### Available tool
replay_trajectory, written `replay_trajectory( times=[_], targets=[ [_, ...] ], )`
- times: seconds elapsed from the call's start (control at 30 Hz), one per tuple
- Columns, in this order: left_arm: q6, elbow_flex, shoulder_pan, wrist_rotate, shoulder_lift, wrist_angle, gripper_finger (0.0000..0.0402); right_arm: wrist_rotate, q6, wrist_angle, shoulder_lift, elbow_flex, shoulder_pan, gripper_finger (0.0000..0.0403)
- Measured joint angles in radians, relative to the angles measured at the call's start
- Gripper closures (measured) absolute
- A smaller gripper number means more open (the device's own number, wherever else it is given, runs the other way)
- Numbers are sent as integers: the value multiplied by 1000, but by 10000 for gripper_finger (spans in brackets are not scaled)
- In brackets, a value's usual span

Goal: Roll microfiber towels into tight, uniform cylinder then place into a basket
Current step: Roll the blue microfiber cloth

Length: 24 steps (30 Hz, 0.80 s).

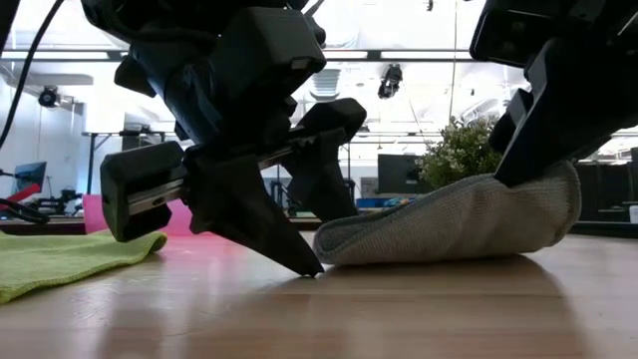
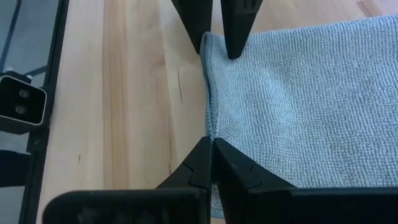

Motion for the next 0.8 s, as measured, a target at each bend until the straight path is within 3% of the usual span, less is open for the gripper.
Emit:
replay_trajectory(
  times=[0.4, 0.8],
  targets=[
    [-104, -1, -3, 0, -7, -10, 232, 0, 6, -8, 0, 0, 0, 394],
    [-181, -1, -10, 3, -9, -8, 350, 0, 11, -8, 1, 0, 0, 394]
  ],
)
